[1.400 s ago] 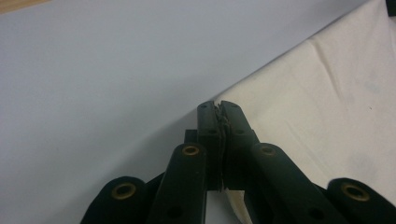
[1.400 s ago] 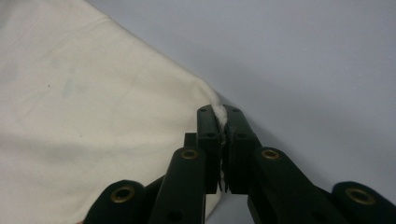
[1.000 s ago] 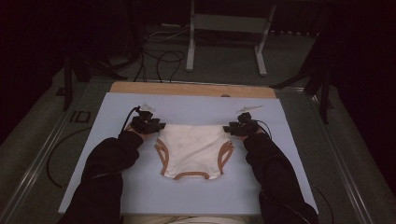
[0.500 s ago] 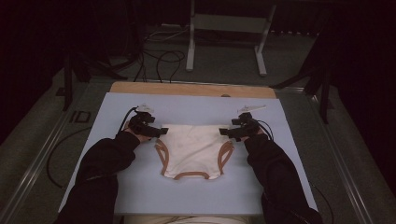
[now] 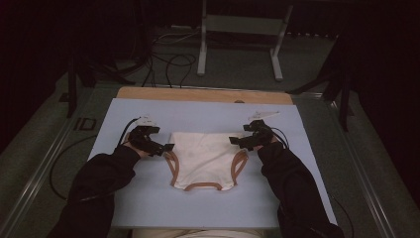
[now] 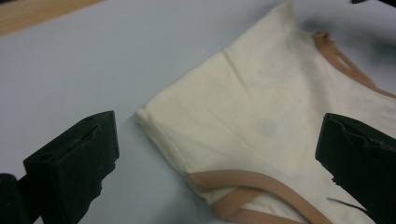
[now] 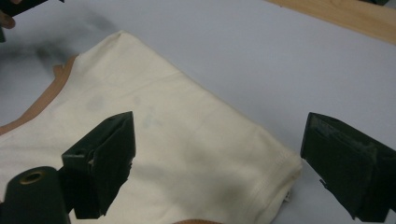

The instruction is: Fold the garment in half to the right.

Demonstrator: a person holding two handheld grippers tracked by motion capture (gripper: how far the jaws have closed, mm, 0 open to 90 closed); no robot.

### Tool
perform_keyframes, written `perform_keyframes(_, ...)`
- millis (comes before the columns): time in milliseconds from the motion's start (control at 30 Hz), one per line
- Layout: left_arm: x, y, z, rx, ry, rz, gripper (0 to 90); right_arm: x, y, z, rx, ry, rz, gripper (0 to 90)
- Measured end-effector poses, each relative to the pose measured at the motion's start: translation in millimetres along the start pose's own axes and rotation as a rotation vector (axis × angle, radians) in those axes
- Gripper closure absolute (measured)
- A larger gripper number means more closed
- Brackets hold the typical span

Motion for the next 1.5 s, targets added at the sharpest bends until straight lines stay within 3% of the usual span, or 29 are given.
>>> perform_keyframes(333, 22.0, -3.3, 27.4, 0.03, -0.073, -0.071, 0.0, -14.6, 16.6, -1.1, -0.016, 0.02, 0.033, 10.3)
perform_keyframes(667, 46.4, -10.7, 42.6, 0.058, -0.097, -0.145, 0.1, -28.4, 31.1, -13.6, -0.025, 0.055, 0.07, 10.3)
perform_keyframes(1033, 71.1, -27.5, 44.0, 0.048, -0.154, -0.205, 0.9, -39.3, 35.7, -33.7, -0.048, 0.089, 0.089, 10.3)
perform_keyframes(1500, 96.2, -44.4, 34.0, 0.021, -0.197, -0.301, 10.0, -50.1, 41.3, -67.3, -0.075, 0.138, 0.107, 10.3)
Point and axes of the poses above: each handheld gripper's, and its own axes: z roughly backward along the jaws, y roughly out of its top, x roughly to its right, the point moved 3 cm from there along -z, roughly forward along the jaws, and after that the axes turned 15 degrees about y, right-handed, at the moved point
